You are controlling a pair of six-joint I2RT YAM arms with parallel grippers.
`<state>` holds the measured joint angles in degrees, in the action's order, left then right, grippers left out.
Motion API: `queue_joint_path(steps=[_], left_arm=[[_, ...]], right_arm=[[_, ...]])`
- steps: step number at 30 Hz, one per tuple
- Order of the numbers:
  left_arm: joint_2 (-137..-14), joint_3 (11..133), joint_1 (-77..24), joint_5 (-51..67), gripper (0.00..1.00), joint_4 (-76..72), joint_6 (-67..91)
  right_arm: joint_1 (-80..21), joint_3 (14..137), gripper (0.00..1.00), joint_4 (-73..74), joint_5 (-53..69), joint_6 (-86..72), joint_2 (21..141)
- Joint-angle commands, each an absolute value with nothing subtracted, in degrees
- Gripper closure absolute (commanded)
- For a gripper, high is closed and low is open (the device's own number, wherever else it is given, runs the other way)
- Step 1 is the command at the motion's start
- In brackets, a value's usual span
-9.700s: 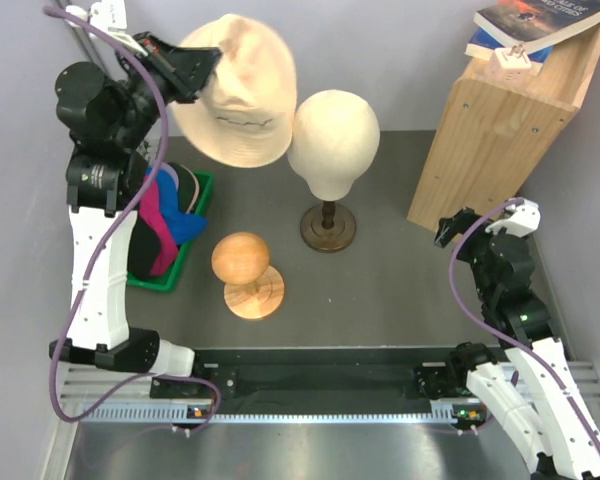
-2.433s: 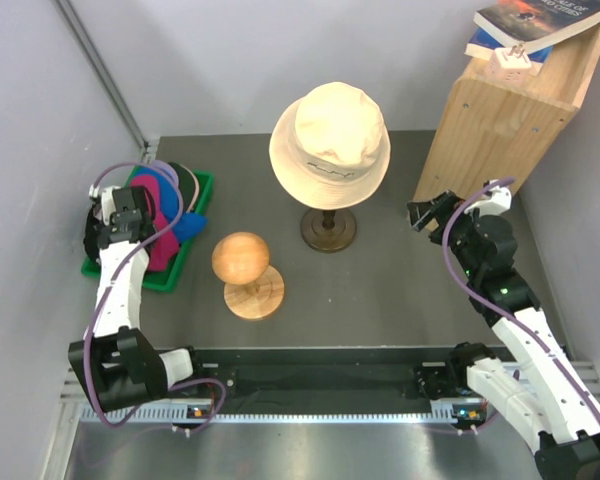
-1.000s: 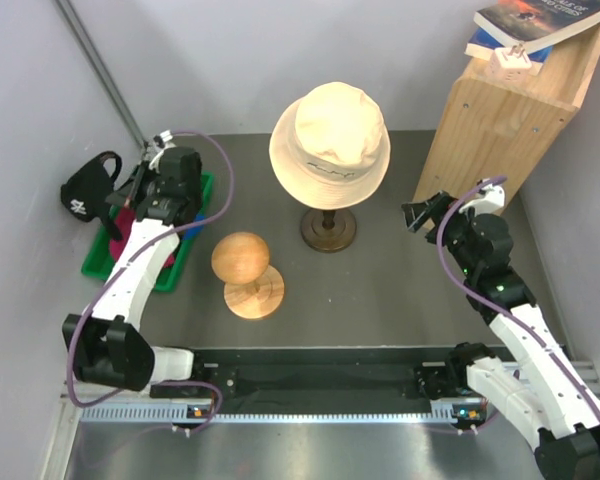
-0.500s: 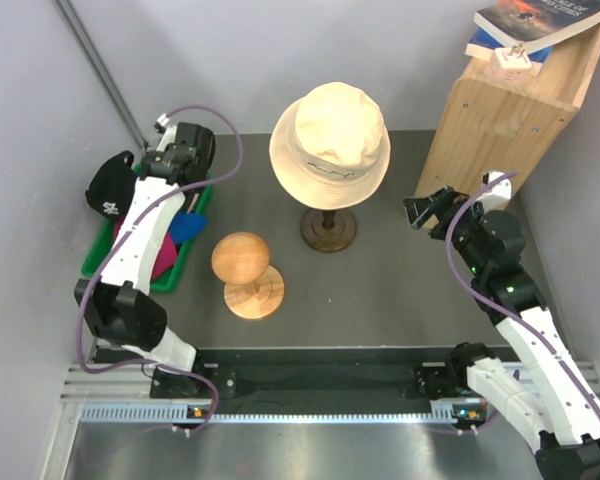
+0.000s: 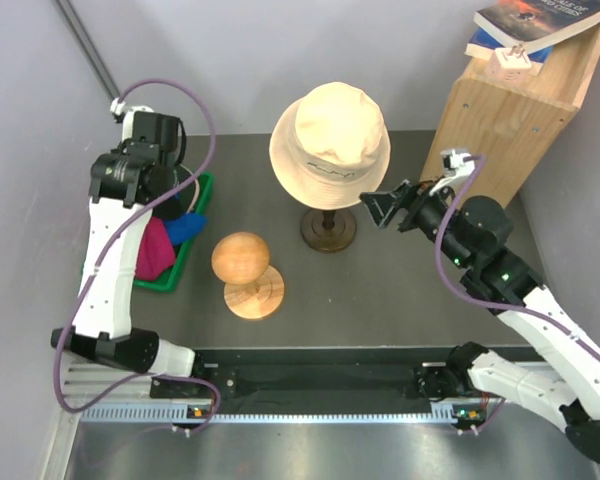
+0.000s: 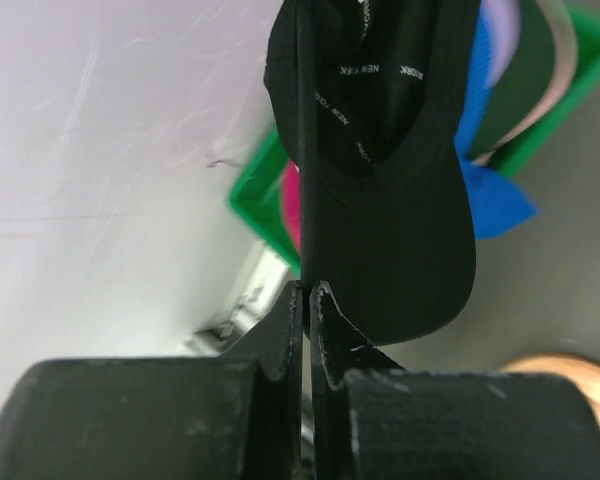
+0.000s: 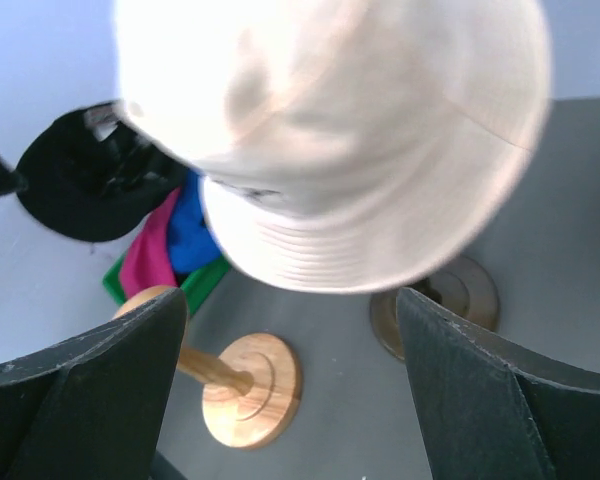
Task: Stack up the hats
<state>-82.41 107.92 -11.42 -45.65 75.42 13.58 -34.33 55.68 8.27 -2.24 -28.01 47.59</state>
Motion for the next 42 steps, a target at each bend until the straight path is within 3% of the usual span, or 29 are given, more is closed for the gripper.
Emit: queue_joint_path(steps=[1, 5, 11, 20, 32, 42], left_arm=[[-76.4, 113.1, -11.7, -36.9, 1.0, 75.0, 20.4], [-73.3, 111.9, -11.7, -25.1, 1.0, 71.6, 23.5], [-70.9, 113.0, -11.7, -18.4, 1.0, 71.5, 27.0], [-68.4, 111.4, -11.8, -11.2, 1.0, 73.1, 31.4], [-66.1, 111.9, -11.7, -2.8, 1.0, 78.5, 32.3], [-66.1, 113.3, -11.7, -2.1, 1.0, 81.1, 29.4]], right_arm=[[-43.7, 64.0, 0.15, 5.2, -10.3, -20.8, 51.7], [-55.6, 71.5, 0.15, 5.2, -15.7, -14.9, 57.7], [-69.0, 84.1, 0.13, 4.4, -22.8, -3.9, 72.1], [-80.3, 97.6, 0.09, 0.4, -27.5, 13.0, 89.7], [-85.5, 111.5, 0.06, 2.0, -39.4, 28.6, 107.6], [-85.2, 114.7, 0.23, 2.5, -48.8, 32.7, 113.0]])
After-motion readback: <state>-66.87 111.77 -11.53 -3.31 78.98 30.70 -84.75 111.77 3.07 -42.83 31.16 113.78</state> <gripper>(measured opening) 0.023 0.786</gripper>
